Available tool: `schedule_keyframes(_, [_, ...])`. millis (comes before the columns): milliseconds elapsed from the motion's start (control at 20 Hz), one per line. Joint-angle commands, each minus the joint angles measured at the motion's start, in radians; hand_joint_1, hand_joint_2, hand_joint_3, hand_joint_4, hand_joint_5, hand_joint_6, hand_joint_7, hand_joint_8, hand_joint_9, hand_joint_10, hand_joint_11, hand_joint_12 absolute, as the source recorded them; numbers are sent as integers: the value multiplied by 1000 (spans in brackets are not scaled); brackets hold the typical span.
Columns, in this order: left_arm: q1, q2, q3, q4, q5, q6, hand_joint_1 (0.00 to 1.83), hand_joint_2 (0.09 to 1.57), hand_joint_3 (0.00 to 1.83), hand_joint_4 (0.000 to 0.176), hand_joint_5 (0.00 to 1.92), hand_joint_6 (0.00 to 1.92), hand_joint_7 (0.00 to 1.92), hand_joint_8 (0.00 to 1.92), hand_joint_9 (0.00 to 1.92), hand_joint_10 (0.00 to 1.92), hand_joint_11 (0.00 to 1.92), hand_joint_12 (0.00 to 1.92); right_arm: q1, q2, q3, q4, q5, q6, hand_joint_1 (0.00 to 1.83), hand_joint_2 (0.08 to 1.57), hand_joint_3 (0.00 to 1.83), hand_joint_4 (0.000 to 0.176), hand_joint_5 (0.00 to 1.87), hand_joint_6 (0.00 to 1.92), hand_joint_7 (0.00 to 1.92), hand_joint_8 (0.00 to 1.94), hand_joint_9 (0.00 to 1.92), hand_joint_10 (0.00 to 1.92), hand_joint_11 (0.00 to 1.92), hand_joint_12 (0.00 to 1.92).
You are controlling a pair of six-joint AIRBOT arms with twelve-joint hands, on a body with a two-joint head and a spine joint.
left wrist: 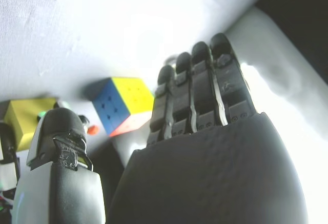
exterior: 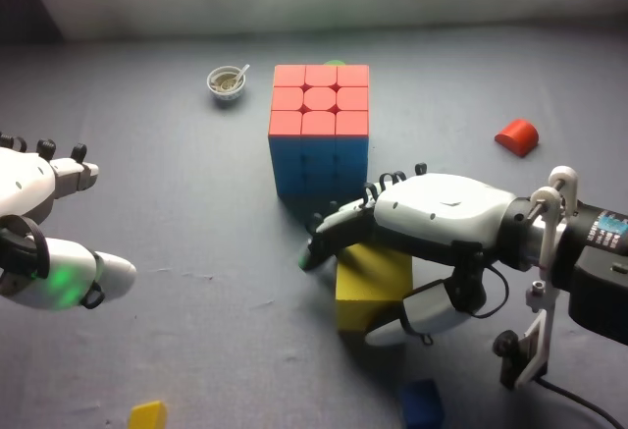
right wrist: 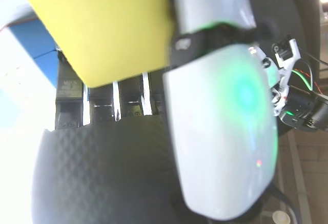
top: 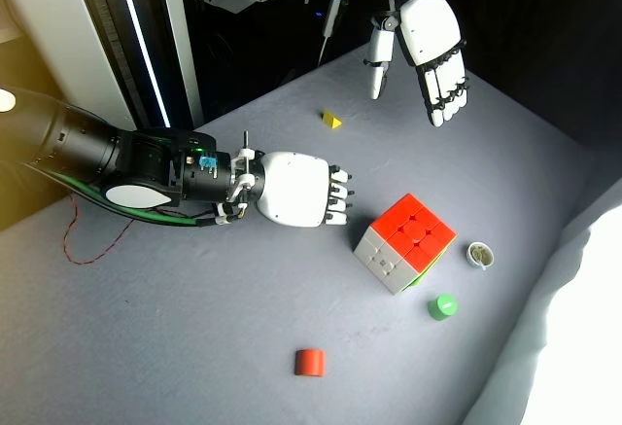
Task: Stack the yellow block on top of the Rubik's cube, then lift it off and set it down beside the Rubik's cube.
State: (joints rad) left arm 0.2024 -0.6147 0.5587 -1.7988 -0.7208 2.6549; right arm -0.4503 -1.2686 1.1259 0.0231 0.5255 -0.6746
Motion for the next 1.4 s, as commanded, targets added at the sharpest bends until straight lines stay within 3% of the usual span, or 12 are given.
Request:
schedule_keyframes(0, [-12, 9, 4, 48, -25, 0, 182, 1185, 4, 0, 109, 0, 146, 0, 162, 0, 125, 12, -6, 10, 3, -10, 52, -2, 1210, 1232, 0, 0, 679, 46, 738, 29, 674, 123, 265, 1225])
schedule_keyframes(250, [-13, 9, 5, 47, -25, -4, 207, 1182, 0, 0, 167, 6, 199, 6, 202, 6, 160, 25, -4, 16, -6, -46, 47, 2, 1198, 1224, 1, 0, 641, 2, 695, 0, 661, 52, 215, 1196])
schedule_keyframes(400, [-16, 9, 5, 60, -24, -4, 206, 1185, 1, 0, 148, 2, 181, 1, 194, 1, 152, 22, 0, 21, -12, -74, 47, 19, 1108, 1201, 0, 0, 548, 0, 558, 0, 556, 3, 73, 1232])
schedule_keyframes(750, [-14, 11, 4, 42, -25, -7, 215, 1179, 0, 0, 179, 11, 203, 6, 213, 4, 174, 30, 19, 44, -41, -119, 47, 42, 985, 1168, 0, 0, 392, 0, 392, 0, 395, 0, 0, 1119])
schedule_keyframes(850, [-14, 13, 4, 42, -25, -10, 208, 1178, 0, 0, 174, 4, 210, 5, 217, 4, 165, 25, 25, 50, -47, -122, 47, 42, 878, 1191, 5, 0, 281, 0, 304, 0, 304, 0, 0, 980])
schedule_keyframes(950, [-14, 14, 3, 42, -24, -25, 199, 1181, 1, 0, 148, 0, 193, 0, 210, 0, 152, 20, 27, 53, -53, -133, 47, 42, 800, 1187, 2, 0, 192, 2, 171, 3, 166, 5, 0, 658])
schedule_keyframes(1250, [-11, 15, -4, 42, -25, -36, 210, 1183, 1, 0, 134, 4, 177, 3, 186, 2, 142, 15, 18, 56, -59, -137, 47, 42, 817, 1097, 0, 0, 62, 2, 36, 0, 48, 0, 0, 367])
schedule_keyframes(1350, [-8, 17, -3, 46, -24, -36, 231, 1181, 0, 0, 135, 5, 165, 6, 179, 4, 141, 15, 16, 56, -60, -142, 48, 42, 814, 1087, 0, 0, 52, 0, 31, 0, 41, 0, 0, 355])
